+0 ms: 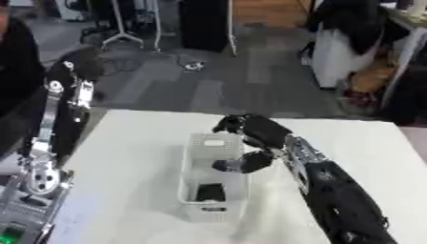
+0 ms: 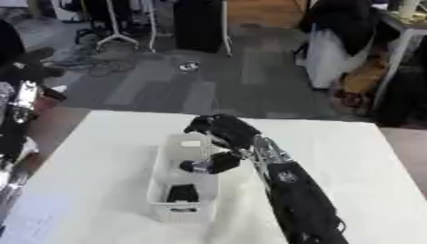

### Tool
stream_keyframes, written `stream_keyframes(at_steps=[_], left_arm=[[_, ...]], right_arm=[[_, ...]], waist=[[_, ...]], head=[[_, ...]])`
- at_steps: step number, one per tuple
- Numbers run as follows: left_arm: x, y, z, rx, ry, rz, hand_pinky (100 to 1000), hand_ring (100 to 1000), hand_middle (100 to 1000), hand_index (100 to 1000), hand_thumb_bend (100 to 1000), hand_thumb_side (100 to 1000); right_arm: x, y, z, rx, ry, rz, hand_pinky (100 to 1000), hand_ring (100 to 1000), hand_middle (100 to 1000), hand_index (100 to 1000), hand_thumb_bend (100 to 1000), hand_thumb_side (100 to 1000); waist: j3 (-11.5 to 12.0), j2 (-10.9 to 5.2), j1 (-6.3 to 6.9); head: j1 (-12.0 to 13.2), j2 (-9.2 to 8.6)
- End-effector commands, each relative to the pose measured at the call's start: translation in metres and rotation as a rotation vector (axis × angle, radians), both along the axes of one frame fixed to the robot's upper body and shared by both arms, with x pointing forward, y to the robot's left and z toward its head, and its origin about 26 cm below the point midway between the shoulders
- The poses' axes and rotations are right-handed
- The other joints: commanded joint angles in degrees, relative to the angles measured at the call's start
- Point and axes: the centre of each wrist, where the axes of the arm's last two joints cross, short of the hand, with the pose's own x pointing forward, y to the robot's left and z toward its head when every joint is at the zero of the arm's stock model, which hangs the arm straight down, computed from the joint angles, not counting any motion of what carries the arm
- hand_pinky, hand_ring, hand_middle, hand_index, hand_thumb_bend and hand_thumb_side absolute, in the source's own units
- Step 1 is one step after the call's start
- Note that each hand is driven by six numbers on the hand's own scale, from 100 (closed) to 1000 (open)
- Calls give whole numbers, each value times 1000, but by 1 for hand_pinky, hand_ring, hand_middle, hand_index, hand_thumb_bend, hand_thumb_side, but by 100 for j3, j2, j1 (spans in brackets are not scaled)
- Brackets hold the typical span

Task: Pick up objects on the table and place them in the box.

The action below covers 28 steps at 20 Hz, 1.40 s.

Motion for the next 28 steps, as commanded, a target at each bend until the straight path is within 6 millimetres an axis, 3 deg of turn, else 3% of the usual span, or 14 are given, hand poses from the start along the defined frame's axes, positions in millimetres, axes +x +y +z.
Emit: stream_keyframes(at_steps=[1,6,7,9,10,12,14,16,18,22,26,28], left_arm=[[-1,0,10,7,-33,-14,495,754,845,871,158,1000],[-1,0,10,10,-34,-16,496,755,845,871,158,1000],[-1,0,11,10,-35,-15,495,755,845,871,158,1000],[-1,0,11,11,-35,-13,496,755,845,871,158,1000],[-1,1,11,11,-38,-10,497,755,845,870,158,1000],[-1,3,11,13,-38,0,495,755,845,870,157,1000],[-2,5,11,19,-36,8,495,755,845,870,157,1000],[-2,7,10,23,-34,12,495,755,845,870,157,1000],[-2,8,9,28,-31,16,495,755,845,869,156,1000],[-3,11,7,33,-26,27,495,756,845,870,157,1000],[-3,11,8,30,-28,28,496,756,845,870,157,1000],[-3,11,7,27,-28,31,495,756,844,870,157,1000]], right_arm=[[6,0,22,-1,-55,-5,620,632,739,846,574,1000],[5,-13,19,48,-58,-18,573,606,708,827,527,1000],[4,-18,18,74,-56,-22,508,566,652,808,490,1000],[0,-30,15,158,-52,-29,479,543,599,779,424,985],[-5,-40,11,245,-53,-40,431,496,495,729,386,972],[-21,-57,3,408,-41,-53,267,408,418,637,293,965],[-41,-70,2,541,-7,-60,169,348,351,589,256,956],[-61,-81,12,659,31,-69,105,296,261,531,204,947],[-77,-85,35,742,51,-48,100,246,191,474,195,906],[-107,-90,78,864,10,-17,100,209,147,428,201,860],[-124,-98,97,873,-45,-57,100,183,111,406,205,827],[-129,-101,100,882,-67,-84,100,175,101,406,209,822]], waist=[[10,-61,18],[25,-67,-1],[22,-67,-5],[15,-68,-11],[-2,-63,-7],[-51,-56,0],[-115,-51,4],[-171,-53,8],[-222,-70,-2],[-303,-107,-14],[-325,-118,-15],[-331,-118,-8]], head=[[25,-50],[42,-52],[65,-52],[114,-52],[206,-63],[434,-72],[614,-79],[691,-71],[662,-61],[387,-9],[13,116],[-45,152]])
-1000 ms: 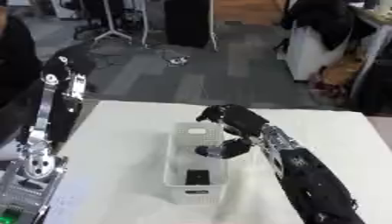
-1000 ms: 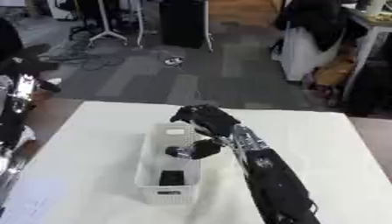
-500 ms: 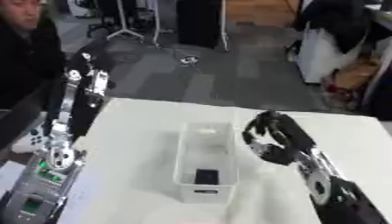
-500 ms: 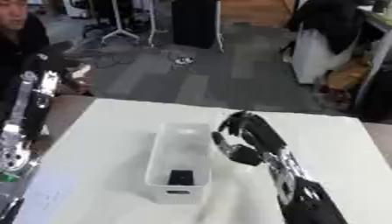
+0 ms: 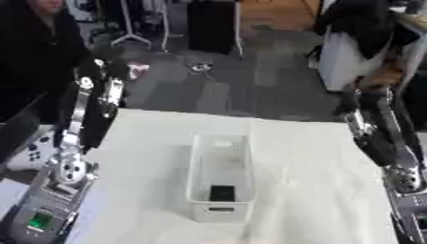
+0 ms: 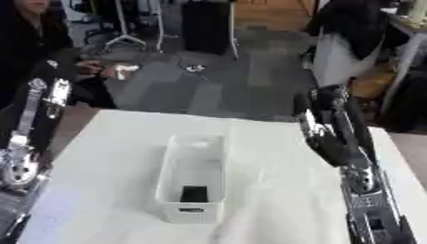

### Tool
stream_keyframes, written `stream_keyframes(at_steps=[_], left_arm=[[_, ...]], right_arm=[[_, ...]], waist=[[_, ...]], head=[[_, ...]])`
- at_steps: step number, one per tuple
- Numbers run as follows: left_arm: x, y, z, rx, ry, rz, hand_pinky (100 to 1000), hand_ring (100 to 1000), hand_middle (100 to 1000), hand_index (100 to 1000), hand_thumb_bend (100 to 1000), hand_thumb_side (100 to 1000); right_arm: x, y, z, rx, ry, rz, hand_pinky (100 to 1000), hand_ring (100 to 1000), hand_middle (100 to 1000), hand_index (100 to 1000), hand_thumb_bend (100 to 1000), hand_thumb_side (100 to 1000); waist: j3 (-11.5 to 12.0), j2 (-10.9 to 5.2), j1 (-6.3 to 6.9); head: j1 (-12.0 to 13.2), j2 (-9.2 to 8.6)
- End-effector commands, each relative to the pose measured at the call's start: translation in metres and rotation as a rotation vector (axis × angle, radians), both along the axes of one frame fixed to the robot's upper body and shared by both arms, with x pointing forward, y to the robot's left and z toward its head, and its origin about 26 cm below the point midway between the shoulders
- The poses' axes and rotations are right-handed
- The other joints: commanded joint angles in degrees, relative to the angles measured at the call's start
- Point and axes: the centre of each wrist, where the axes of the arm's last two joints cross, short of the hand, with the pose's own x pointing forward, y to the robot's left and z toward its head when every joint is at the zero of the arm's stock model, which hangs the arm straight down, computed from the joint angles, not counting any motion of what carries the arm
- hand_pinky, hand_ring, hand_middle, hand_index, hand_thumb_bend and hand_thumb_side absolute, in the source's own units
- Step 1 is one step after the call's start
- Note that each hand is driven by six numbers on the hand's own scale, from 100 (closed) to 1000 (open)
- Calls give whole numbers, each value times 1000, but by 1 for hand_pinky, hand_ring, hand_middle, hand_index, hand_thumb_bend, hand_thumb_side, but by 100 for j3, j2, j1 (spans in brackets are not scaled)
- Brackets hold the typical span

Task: Pick up objects on the table and place them in the box.

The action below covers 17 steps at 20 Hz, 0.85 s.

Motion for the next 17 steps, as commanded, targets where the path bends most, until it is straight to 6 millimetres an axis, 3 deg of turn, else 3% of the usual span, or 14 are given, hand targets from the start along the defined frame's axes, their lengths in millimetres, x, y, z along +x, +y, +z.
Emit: stream_keyframes(at_steps=[1,17], left_arm=[[-1,5,10,14,-33,13,495,756,844,870,157,1000],[-1,4,9,15,-27,7,493,756,844,870,156,1000]], right_arm=[[-10,-7,18,16,-49,-51,100,175,102,406,208,822],[-11,-2,17,14,-43,-41,100,168,100,407,207,831]], waist=[[-19,-62,16],[-42,-47,18]], head=[[-161,51],[-374,48]])
